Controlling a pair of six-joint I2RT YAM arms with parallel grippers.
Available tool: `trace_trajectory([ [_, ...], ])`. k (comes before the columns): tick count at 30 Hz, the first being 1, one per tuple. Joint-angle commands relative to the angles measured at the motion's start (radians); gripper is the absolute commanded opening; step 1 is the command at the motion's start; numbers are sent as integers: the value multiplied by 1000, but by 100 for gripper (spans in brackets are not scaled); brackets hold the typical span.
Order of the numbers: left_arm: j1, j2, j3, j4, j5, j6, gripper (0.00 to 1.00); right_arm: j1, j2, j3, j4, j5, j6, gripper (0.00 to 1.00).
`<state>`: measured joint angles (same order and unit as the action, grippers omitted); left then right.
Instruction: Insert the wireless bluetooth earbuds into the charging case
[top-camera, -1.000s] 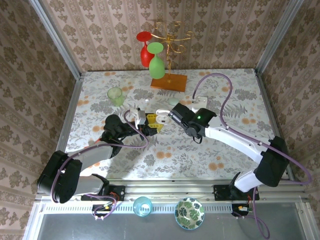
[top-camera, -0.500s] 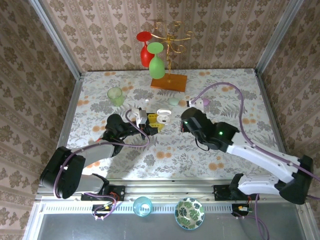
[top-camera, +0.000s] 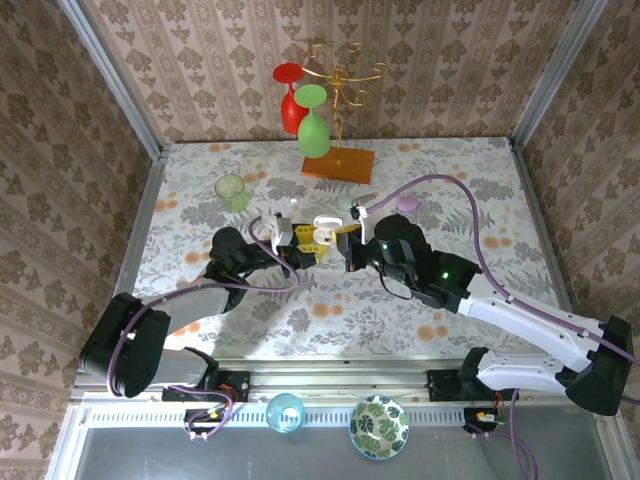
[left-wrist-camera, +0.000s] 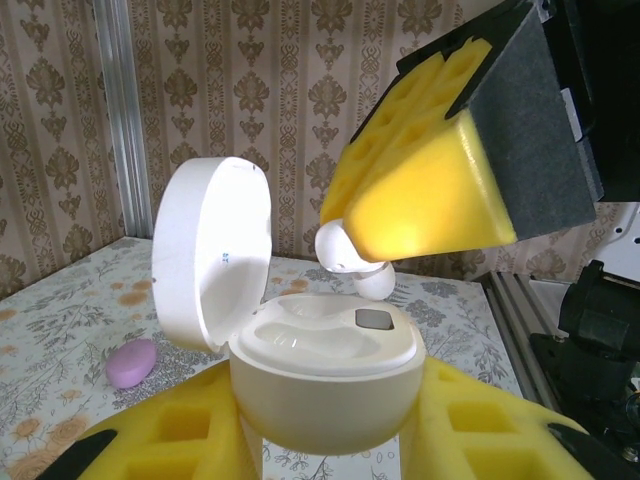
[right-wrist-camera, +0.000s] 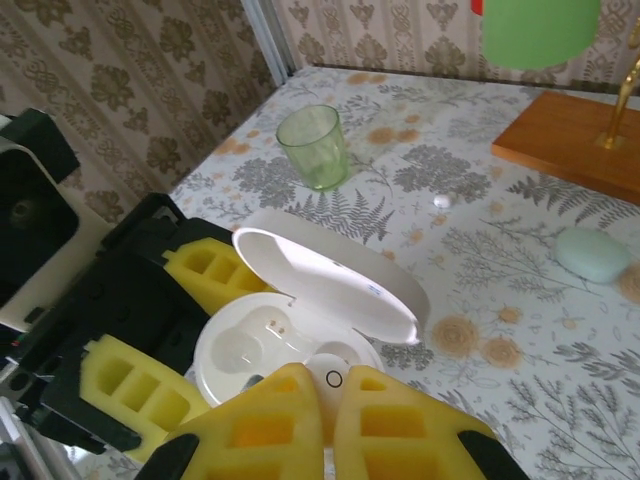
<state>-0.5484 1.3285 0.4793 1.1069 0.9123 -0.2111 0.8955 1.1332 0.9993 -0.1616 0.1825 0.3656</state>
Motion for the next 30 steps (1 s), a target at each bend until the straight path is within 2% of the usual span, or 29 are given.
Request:
trace_trajectory([
  [1, 0, -9, 16, 38, 24, -20, 26, 2, -1, -11, 55, -37, -27, 3],
  [23, 2, -38, 22, 47, 28, -34, 26, -7, 10, -65, 45, 74, -22, 5],
  [30, 1, -37, 27, 45, 25, -34, 26, -18, 10, -68, 62, 1, -24, 7],
])
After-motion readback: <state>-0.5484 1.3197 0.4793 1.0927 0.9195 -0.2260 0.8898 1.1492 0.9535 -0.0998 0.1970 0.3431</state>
